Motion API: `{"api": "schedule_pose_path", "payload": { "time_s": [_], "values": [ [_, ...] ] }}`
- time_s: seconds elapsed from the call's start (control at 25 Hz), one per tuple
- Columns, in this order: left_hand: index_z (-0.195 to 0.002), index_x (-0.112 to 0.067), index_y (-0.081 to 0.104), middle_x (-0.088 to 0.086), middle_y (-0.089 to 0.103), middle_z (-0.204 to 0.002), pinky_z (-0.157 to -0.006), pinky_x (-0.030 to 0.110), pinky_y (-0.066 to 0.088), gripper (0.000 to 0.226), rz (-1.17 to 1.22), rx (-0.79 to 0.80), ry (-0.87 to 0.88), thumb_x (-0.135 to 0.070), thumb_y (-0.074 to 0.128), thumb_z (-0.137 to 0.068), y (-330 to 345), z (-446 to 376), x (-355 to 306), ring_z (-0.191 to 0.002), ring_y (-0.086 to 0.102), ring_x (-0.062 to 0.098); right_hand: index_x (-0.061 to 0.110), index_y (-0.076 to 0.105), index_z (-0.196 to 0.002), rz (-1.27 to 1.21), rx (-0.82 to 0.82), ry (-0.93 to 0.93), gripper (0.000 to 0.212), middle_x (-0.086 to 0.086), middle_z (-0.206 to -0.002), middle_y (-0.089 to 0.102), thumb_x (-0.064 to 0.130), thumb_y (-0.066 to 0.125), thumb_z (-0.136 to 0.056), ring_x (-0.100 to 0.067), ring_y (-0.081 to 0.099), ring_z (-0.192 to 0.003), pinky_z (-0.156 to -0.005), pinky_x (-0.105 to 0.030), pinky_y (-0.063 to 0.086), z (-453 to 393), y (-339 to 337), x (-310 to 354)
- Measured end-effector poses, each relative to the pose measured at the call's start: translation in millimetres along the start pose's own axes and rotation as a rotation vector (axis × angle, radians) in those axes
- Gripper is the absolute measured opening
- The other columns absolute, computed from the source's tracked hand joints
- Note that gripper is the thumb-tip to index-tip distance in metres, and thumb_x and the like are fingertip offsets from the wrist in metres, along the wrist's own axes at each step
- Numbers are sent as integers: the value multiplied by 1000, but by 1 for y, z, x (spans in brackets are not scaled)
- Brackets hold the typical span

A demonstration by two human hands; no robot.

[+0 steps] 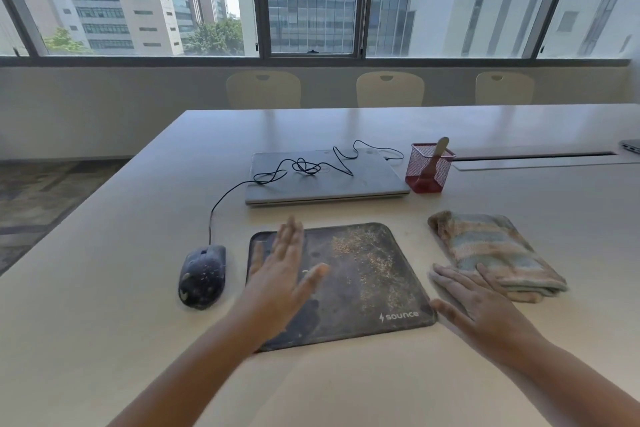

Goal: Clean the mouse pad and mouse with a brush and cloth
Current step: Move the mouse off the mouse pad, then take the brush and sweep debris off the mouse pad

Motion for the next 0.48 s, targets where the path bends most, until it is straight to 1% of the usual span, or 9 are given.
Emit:
{"api": "schedule_pose_path", "payload": {
  "time_s": [0.12,0.24,0.32,0.4,0.48],
  "values": [
    [-137,-20,-25,-5,-30,-148,-109,34,-21,73,-135,111,-14,-62,9,-88,37,-13,-33,-135,-27,7,34,24,-145,39,17,-25,91,23,-151,19,78,-5,-70,5,11,-140,-117,-28,-8,1,-1,2],
    [-144,-15,-17,-2,-24,-152,-112,35,-16,71,-217,206,-62,-55,14,-94,58,-21,-42,-140,-21,11,34,19,-146,71,40,-20,81,21,-154,15,76,-1,-79,5,6,-140,-116,-28,-12,2,1,1],
    [-145,-14,-14,0,-23,-153,-112,34,-15,67,-249,225,-76,-50,14,-96,66,-22,-43,-141,-19,13,35,16,-147,80,40,-19,81,22,-154,12,73,-3,-77,6,3,-141,-115,-28,-14,1,2,0],
    [-145,-13,-13,1,-20,-154,-112,33,-15,64,-247,221,-75,-45,14,-98,72,-21,-45,-142,-18,14,35,17,-147,68,25,-23,84,21,-154,13,77,-6,-77,6,3,-141,-114,-27,-16,1,1,0],
    [-146,-12,-11,2,-17,-155,-113,32,-12,62,-236,224,-86,-41,16,-98,78,-19,-48,-142,-16,14,34,17,-147,61,21,-25,91,21,-154,14,76,-11,-71,5,4,-141,-114,-26,-16,1,2,0]
  ]
}}
Point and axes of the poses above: each hand's wrist, its own z-axis away from the middle knuckle, its own y-axis out of the palm, x = y × z, the point moved 9 cm from there along -z, towards the middle knuckle
